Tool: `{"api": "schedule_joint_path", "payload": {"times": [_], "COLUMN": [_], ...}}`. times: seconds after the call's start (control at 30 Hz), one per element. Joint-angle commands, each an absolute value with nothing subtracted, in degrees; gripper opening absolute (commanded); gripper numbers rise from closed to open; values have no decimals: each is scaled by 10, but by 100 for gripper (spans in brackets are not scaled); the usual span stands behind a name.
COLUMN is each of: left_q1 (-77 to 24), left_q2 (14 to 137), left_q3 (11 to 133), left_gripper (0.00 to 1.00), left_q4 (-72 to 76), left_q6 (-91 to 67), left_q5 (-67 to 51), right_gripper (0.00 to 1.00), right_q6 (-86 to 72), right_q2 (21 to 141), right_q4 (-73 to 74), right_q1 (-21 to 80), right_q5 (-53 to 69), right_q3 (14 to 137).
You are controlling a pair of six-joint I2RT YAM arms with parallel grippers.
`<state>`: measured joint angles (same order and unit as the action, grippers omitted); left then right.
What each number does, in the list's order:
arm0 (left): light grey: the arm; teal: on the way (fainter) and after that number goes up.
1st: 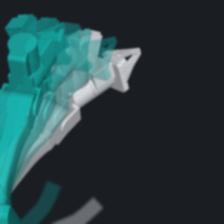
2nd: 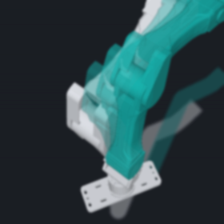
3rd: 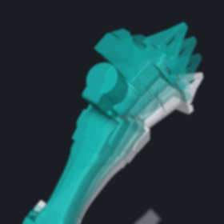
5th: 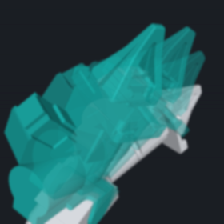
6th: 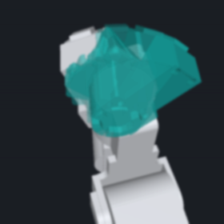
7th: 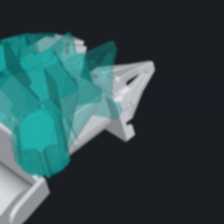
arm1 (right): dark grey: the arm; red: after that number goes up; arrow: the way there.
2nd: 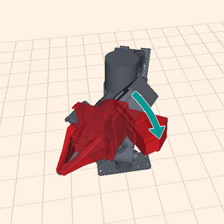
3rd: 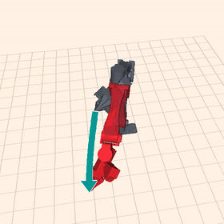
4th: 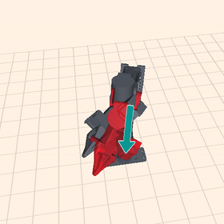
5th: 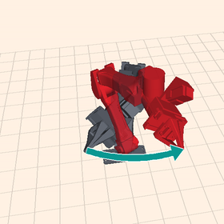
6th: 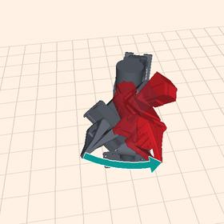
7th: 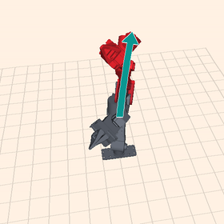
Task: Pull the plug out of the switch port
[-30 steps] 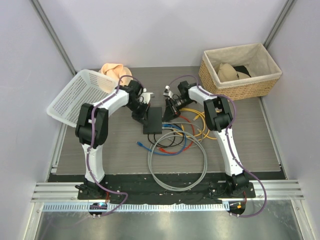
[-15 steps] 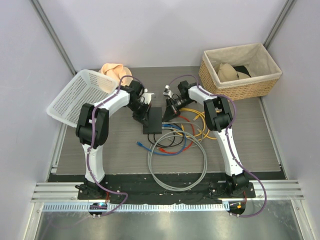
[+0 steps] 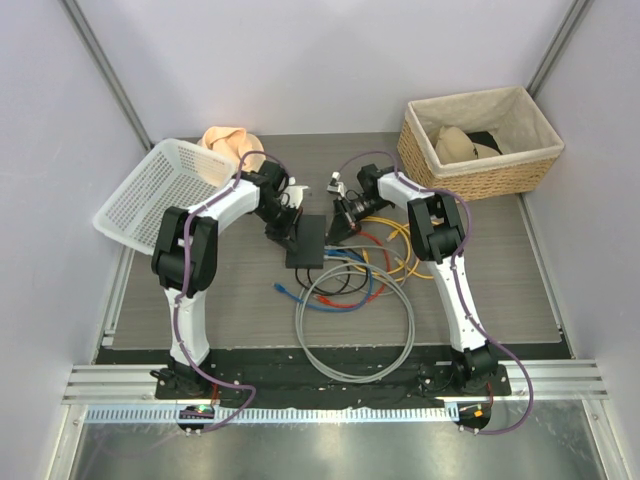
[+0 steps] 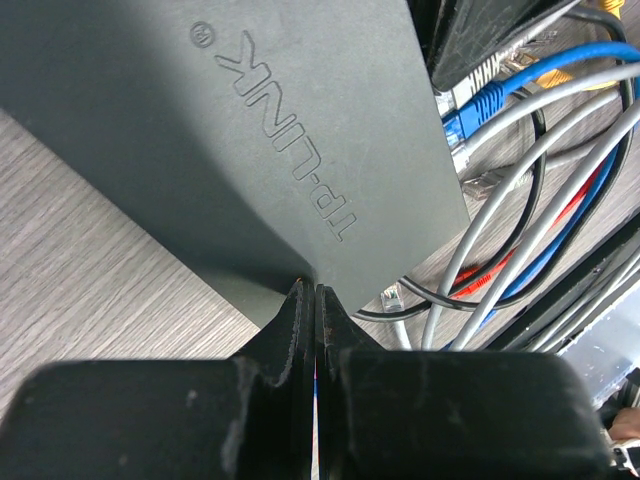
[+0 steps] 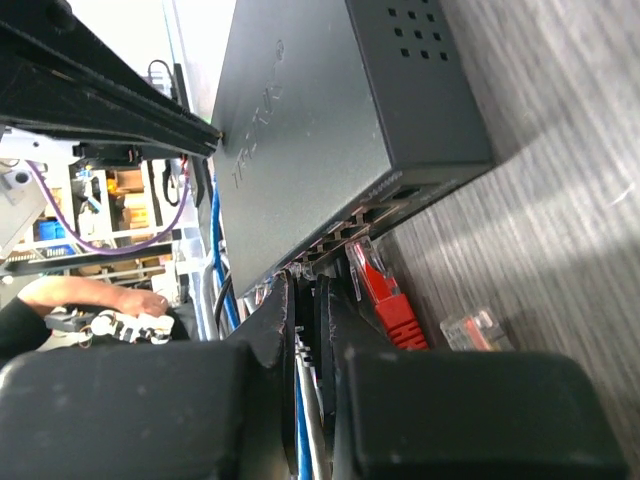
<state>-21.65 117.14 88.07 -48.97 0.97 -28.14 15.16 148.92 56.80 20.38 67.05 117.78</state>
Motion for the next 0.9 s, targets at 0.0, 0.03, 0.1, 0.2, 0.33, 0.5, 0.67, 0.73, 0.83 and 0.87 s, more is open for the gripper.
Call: {"api": "schedule_joint_path", "payload": {"times": [0.0, 0.03, 0.1, 0.2, 0.33, 0.5, 0.67, 0.73, 0.83, 0.87], "left_q1": [-225, -225, -226, -226, -227, -227, -229, -230, -230, -230], "left_q2": [1194, 1194, 1192, 1186, 1181, 1186, 1191, 1191, 1193, 1195], "left_q3": [872, 873, 871, 864, 860, 864, 872, 874, 878, 880], "left_gripper": [0, 0, 0, 0, 0, 0, 0, 0, 0, 0], "left_q4": [-489, -490, -491, -493, -495, -494, -487, -483, -478, -478], "left_q6": [33, 33, 35, 40, 43, 44, 34, 31, 20, 15], "left_q5": [-234, -232, -231, -229, -226, -223, -227, -234, -246, -249], "right_gripper": [1, 1, 1, 1, 1, 1, 1, 1, 1, 1], "right_q6": [217, 220, 215, 196, 192, 237, 225, 180, 166, 167], "right_q2": [1510, 1511, 1511, 1515, 1513, 1503, 1478, 1439, 1399, 1392], "right_q4": [594, 598, 595, 578, 570, 612, 602, 551, 523, 524], "right_q1": [201, 200, 193, 188, 186, 181, 171, 166, 164, 163], "right_q5": [529, 526, 526, 529, 533, 529, 506, 495, 484, 474], "right_q3": [1153, 1157, 1164, 1179, 1173, 1150, 1130, 1094, 1067, 1065]}}
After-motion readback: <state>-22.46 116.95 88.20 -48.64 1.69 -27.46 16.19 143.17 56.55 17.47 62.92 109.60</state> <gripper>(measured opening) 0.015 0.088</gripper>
